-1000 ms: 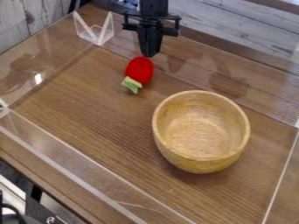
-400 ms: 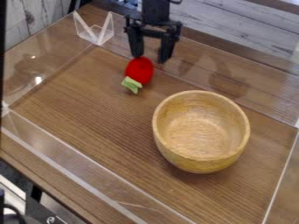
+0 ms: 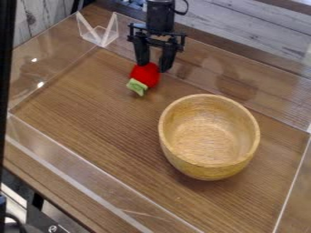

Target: Move the red object to the right side of the table

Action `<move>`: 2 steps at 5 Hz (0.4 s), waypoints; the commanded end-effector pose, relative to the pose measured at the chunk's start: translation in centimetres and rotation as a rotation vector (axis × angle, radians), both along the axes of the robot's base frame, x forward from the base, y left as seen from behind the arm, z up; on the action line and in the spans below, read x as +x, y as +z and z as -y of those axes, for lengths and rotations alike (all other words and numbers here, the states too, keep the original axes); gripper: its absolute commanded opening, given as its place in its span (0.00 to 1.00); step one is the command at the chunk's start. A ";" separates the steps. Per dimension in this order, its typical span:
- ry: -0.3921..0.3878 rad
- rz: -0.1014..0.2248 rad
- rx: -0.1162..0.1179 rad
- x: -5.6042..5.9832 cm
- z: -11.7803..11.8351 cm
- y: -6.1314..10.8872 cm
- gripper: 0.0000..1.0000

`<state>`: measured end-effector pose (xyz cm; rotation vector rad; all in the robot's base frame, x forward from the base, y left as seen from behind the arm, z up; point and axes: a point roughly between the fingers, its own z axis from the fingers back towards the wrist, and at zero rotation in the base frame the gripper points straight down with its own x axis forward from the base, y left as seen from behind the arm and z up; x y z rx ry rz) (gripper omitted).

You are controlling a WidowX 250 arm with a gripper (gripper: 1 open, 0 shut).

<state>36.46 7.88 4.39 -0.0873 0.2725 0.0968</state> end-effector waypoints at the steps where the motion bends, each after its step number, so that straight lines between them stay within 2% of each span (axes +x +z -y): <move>1: -0.001 0.056 0.015 0.8 0.0 1.6 0.00; 2: -0.009 0.105 0.013 0.9 0.6 4.0 0.00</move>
